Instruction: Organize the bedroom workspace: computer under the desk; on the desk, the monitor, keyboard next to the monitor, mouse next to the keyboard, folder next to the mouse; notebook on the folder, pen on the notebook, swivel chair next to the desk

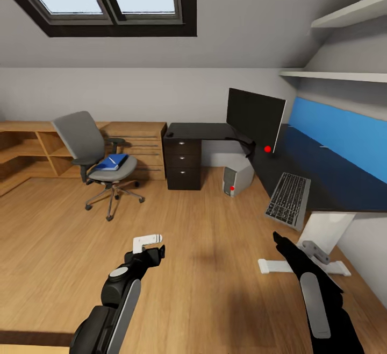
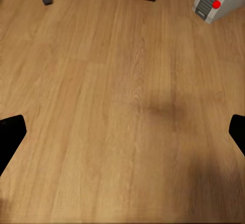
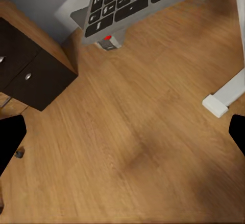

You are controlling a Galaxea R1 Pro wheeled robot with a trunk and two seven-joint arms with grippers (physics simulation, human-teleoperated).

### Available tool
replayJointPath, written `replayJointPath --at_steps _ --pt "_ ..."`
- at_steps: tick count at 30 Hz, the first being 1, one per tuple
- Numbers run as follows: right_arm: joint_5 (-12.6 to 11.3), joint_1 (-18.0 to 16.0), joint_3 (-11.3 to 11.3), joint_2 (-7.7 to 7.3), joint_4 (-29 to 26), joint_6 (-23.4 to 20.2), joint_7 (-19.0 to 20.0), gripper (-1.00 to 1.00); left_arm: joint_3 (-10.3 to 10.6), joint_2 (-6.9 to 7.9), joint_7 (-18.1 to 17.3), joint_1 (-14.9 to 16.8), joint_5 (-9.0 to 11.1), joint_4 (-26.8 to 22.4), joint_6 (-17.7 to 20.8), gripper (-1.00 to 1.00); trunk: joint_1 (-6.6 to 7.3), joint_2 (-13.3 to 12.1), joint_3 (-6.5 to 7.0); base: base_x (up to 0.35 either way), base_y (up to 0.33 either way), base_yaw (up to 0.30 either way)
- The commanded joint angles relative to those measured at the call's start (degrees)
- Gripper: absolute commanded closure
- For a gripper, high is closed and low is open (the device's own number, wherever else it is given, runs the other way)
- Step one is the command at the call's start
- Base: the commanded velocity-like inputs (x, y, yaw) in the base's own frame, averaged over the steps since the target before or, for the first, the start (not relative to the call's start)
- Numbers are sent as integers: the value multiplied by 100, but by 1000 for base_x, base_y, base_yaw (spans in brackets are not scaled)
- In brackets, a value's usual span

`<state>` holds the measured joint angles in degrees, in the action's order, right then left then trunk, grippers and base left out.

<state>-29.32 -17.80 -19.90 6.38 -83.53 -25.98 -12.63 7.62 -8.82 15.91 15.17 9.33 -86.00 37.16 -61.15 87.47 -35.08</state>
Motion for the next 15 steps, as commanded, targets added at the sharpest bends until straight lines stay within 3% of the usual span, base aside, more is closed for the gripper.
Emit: replayJointPath --at_steps 1,6,10,12,14,15 --pt "-60 -5 1 4 -1 -20 -38 -100 11 2 52 4 58 15 19 -100 0 3 -6 -1 18 0" --pt "-24 -5 110 3 269 96 -42 -100 21 -4 59 4 59 58 19 -100 0 3 -6 -1 7 0" --pt "-9 -5 387 -3 748 800 -58 -100 45 -3 60 4 57 64 19 -100 0 3 -6 0 1 0" --pt "-28 -5 497 0 986 1397 -67 -100 50 -4 61 4 56 65 19 -100 0 3 -6 0 0 0" --pt "-50 -9 577 10 1324 2387 -80 -100 53 -4 61 4 54 66 19 -100 0 3 -6 0 0 0" --pt "-73 -11 607 30 1551 3083 -88 -100 54 -5 61 4 52 66 19 -100 0 3 -6 0 0 0"
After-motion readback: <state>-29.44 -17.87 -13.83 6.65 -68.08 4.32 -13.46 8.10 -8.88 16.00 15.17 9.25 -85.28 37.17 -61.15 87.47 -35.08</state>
